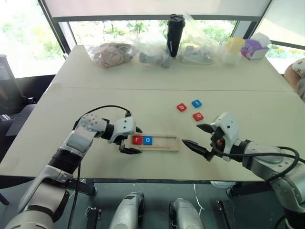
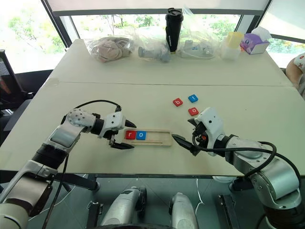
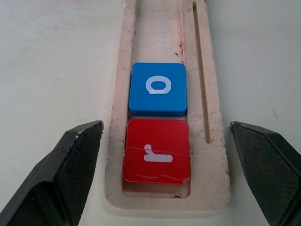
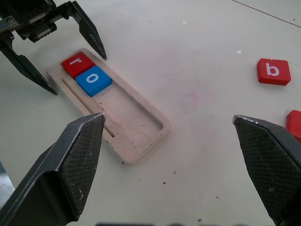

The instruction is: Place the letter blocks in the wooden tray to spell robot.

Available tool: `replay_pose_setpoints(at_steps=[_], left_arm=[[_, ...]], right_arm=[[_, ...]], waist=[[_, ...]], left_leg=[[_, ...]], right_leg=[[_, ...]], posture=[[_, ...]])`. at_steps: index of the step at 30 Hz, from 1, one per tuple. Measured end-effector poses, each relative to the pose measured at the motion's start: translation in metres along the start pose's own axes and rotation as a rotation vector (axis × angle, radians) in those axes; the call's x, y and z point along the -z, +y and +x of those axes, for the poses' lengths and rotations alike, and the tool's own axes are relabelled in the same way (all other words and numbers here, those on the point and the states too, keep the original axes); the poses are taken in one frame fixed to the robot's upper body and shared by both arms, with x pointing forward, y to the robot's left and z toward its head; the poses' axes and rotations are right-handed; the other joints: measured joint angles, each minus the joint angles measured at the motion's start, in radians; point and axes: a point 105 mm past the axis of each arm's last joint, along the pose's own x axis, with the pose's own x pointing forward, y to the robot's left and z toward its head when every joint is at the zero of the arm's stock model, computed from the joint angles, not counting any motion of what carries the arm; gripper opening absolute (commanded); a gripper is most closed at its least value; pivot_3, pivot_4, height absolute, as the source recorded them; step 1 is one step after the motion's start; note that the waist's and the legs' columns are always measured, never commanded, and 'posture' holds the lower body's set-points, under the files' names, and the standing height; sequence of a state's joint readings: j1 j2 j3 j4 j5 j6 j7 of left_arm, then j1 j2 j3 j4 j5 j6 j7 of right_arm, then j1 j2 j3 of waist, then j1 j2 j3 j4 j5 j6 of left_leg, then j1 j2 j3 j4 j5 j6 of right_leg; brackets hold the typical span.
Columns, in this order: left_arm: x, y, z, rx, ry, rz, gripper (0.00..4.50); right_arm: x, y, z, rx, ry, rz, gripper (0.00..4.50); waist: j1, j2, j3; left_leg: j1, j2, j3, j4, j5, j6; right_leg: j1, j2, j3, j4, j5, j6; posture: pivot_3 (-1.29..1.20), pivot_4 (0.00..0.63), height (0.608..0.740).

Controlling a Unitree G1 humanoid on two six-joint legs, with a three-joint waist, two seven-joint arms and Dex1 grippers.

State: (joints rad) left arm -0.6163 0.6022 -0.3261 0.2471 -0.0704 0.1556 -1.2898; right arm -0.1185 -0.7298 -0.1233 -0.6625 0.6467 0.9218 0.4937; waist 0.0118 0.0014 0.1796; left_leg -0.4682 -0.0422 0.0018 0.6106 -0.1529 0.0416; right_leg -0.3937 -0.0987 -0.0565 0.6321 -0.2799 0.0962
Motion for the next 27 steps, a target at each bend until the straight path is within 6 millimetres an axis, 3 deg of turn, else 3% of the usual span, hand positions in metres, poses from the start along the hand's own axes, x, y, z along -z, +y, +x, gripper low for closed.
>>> replay_pose_setpoints(at_steps=[3,7,11,16,20,27], left_arm=[[-0.007,0.005,-0.013,-0.063,-0.060,-0.064,4.48],[-0.029,0.012,-0.059,-0.159,-0.148,-0.159,4.48],[-0.022,0.007,-0.089,-0.251,-0.116,-0.231,4.48],[-0.025,0.010,-0.100,-0.419,-0.240,-0.346,4.48],[-0.027,0.008,-0.111,-0.512,-0.253,-0.359,4.48],[-0.030,-0.005,-0.108,-0.554,-0.266,-0.384,4.48]], right_arm=[[-0.012,-0.010,0.007,0.025,-0.029,-0.035,4.50],[-0.026,-0.046,0.039,0.145,-0.056,-0.037,4.50],[-0.024,-0.068,0.078,0.171,-0.030,-0.003,4.50],[-0.017,-0.091,0.118,0.199,0.068,0.048,4.50],[-0.009,-0.098,0.125,0.193,0.105,0.070,4.50],[-0.001,-0.102,0.135,0.177,0.158,0.074,4.50]], waist=[[-0.005,0.000,0.000],[-0.025,0.000,0.000],[-0.030,0.002,0.001],[-0.015,0.001,0.002],[-0.014,0.001,0.002],[-0.026,0.002,0.002]], left_leg=[[0.000,0.000,0.000,0.000,0.000,0.000],[0.001,0.001,0.000,0.000,0.000,0.000],[0.001,0.000,0.001,-0.002,0.001,0.002],[0.002,0.000,0.002,0.000,0.002,0.000],[0.002,-0.001,0.003,0.000,0.001,-0.001],[0.004,0.000,0.003,-0.001,0.003,-0.005]], right_leg=[[0.000,0.000,0.000,0.000,0.000,0.000],[0.000,0.001,0.000,0.000,0.001,-0.001],[-0.002,0.001,0.000,0.003,0.001,0.000],[-0.003,0.001,0.000,0.008,0.002,0.002],[-0.004,0.001,0.002,0.010,0.002,0.002],[-0.005,0.002,0.002,0.018,0.002,0.002]], posture=[[0.00,0.150,0.740],[0.00,0.150,0.740],[0.00,0.150,0.740],[0.00,0.150,0.740],[0.00,0.150,0.740],[0.00,0.150,0.740]])
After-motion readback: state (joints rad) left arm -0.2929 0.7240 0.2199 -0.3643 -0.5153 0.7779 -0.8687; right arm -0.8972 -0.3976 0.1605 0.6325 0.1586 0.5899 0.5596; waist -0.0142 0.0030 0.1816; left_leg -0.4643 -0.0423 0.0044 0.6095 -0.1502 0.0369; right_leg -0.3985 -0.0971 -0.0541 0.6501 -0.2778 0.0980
